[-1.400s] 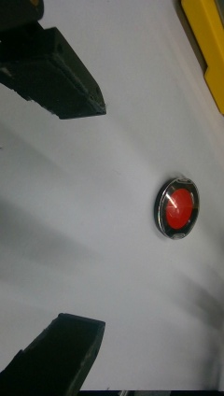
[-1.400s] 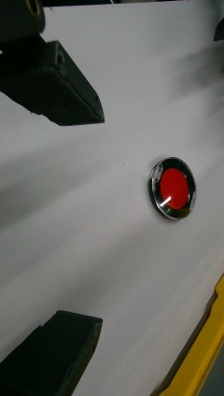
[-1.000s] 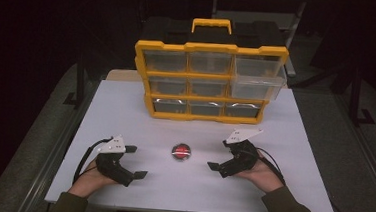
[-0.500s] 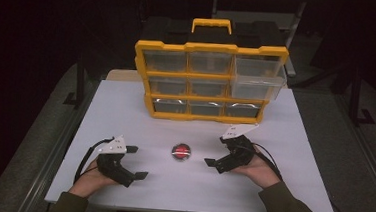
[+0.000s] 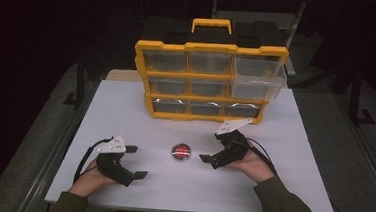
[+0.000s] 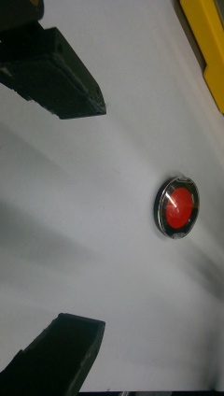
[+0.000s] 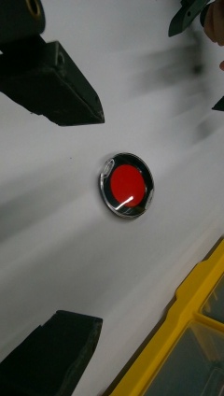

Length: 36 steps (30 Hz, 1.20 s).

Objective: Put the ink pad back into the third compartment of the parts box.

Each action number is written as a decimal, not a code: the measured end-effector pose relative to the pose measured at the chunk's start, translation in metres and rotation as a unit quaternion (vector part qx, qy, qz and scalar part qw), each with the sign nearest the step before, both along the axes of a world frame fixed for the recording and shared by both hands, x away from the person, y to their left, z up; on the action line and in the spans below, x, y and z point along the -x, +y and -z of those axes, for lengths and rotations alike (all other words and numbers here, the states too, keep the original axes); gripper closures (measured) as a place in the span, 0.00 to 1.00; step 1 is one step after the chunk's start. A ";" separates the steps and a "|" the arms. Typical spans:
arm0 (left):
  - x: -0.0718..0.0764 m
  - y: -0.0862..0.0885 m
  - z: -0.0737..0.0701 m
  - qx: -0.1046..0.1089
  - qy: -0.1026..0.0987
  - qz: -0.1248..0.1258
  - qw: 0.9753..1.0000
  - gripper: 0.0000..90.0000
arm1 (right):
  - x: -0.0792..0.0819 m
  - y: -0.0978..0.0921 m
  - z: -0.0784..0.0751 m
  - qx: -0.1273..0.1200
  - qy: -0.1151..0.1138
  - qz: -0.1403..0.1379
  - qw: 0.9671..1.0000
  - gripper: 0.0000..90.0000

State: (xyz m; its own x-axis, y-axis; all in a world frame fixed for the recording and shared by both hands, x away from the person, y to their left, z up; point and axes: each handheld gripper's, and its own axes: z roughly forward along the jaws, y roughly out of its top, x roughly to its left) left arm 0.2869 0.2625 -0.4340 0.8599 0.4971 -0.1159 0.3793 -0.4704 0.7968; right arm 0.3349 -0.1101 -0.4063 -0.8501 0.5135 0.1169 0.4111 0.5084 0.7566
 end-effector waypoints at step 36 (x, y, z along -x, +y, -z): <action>0.000 -0.002 0.000 0.001 0.001 0.002 1.000 0.00 | -0.030 0.046 -0.004 0.004 0.003 -0.027 1.000 0.03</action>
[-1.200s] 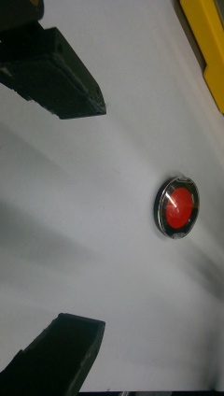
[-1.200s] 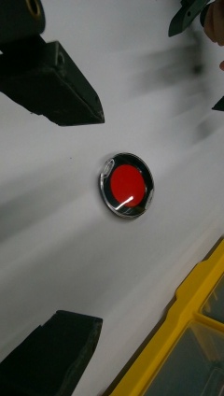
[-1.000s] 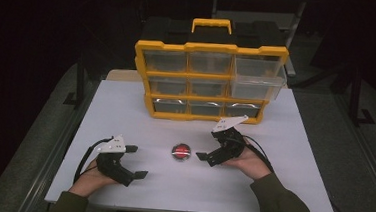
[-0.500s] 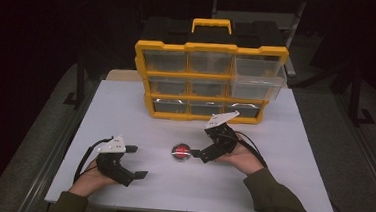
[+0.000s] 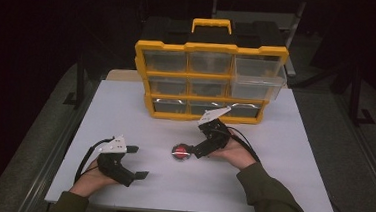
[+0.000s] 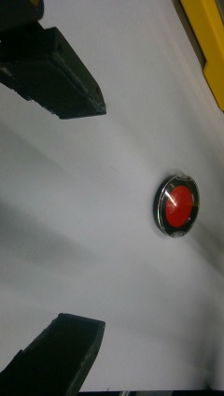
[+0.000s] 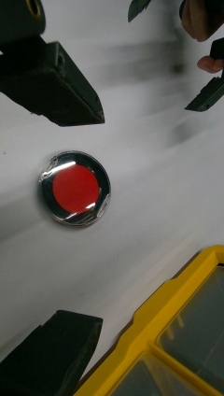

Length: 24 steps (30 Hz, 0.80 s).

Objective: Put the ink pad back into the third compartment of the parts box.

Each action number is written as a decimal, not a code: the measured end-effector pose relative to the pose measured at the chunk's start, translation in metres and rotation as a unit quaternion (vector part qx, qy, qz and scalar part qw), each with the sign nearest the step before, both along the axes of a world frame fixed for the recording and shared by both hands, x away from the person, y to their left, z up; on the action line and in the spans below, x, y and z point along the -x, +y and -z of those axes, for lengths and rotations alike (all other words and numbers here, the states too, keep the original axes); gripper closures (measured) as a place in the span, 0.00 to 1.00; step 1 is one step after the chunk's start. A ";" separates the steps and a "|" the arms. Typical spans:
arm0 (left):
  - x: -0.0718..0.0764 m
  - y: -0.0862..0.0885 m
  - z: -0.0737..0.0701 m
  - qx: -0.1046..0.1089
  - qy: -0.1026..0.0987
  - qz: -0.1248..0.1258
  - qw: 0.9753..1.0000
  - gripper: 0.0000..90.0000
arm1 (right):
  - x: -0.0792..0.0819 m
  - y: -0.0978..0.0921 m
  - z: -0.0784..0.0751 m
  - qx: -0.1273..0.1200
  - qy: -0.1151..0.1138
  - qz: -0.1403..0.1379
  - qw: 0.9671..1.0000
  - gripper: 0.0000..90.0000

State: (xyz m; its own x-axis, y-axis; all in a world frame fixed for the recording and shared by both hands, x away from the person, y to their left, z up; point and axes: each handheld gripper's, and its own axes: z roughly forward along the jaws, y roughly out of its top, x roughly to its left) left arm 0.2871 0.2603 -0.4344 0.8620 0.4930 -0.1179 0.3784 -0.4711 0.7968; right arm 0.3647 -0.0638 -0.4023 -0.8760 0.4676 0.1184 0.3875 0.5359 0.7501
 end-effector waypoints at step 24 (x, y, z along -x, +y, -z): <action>-0.001 0.000 0.000 0.003 0.000 0.001 1.000 0.00 | -0.014 0.034 0.014 0.031 0.011 -0.029 0.999 0.04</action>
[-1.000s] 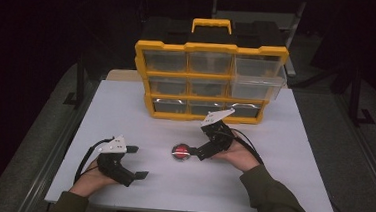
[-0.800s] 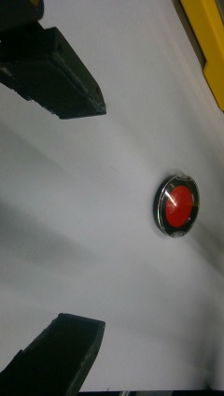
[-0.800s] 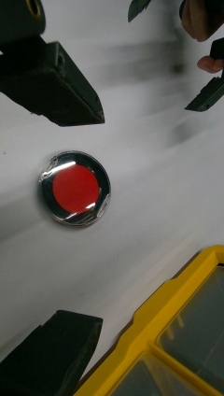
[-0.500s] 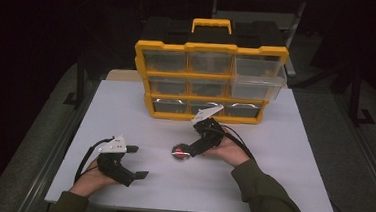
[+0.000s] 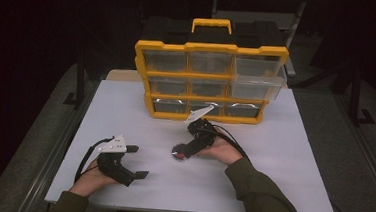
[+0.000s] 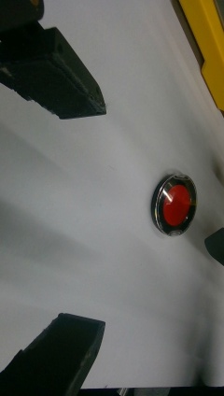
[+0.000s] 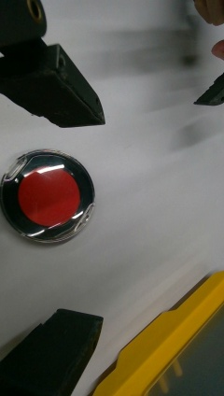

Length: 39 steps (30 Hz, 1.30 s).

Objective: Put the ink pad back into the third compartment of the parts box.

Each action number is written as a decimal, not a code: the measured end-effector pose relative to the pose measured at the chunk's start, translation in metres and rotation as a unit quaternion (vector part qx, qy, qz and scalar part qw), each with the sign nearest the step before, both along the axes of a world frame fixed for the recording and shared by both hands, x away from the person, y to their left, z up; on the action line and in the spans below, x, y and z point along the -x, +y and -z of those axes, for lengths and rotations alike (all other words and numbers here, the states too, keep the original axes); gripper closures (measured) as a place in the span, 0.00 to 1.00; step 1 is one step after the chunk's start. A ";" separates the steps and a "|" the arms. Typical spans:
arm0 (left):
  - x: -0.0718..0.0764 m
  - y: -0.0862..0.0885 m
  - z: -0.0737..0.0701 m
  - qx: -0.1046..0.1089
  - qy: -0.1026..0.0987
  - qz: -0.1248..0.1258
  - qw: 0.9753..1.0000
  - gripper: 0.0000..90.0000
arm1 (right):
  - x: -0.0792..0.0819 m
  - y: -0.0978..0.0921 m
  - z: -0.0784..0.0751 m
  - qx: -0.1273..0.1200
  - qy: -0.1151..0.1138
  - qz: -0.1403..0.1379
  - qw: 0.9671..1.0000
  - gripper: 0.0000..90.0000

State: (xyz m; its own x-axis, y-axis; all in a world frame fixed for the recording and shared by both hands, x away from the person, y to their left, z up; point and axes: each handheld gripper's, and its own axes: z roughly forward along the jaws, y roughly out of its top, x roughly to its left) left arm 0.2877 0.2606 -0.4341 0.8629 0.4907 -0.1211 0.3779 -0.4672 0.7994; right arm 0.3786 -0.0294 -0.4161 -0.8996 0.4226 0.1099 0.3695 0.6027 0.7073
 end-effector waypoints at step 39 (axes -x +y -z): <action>0.000 0.001 0.001 0.002 0.003 -0.003 1.000 0.00 | 0.005 0.025 0.028 0.090 0.002 -0.044 0.995 0.18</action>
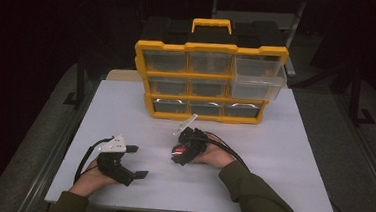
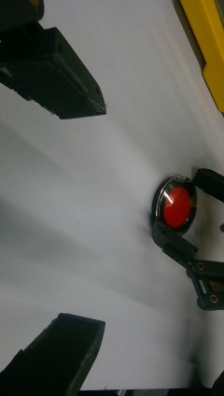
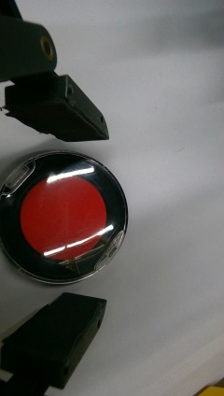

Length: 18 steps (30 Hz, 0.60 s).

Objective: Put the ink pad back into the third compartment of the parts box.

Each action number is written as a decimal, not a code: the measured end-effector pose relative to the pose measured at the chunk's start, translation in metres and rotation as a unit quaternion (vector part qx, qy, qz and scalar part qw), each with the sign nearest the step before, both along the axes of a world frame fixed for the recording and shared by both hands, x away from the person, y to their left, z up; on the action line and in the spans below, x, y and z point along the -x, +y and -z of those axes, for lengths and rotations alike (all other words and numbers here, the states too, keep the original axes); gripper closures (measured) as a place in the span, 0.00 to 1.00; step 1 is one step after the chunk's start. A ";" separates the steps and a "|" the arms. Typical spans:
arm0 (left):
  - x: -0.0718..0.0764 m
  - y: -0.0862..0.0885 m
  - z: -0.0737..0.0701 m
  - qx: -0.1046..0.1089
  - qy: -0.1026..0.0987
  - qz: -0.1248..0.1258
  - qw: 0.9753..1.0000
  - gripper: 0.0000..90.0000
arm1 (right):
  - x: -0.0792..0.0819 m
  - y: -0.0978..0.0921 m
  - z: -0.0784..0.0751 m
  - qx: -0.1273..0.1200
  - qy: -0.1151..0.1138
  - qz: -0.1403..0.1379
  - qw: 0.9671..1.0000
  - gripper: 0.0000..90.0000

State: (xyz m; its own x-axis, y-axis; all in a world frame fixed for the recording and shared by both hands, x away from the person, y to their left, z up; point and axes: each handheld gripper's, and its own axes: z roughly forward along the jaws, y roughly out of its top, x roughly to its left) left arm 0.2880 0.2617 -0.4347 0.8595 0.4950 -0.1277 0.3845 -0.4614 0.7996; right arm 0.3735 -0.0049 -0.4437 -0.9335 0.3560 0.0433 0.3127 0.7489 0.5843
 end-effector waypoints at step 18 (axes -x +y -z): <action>0.000 0.001 0.000 0.000 -0.002 -0.001 1.000 0.00 | 0.004 -0.001 -0.003 0.013 -0.017 -0.008 1.000 0.32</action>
State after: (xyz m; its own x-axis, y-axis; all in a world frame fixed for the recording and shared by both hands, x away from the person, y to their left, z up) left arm 0.2876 0.2629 -0.4343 0.8590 0.4967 -0.1237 0.3817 -0.4606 0.8013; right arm 0.3695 -0.0055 -0.4412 -0.9399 0.3416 0.0022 0.2806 0.7683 0.5753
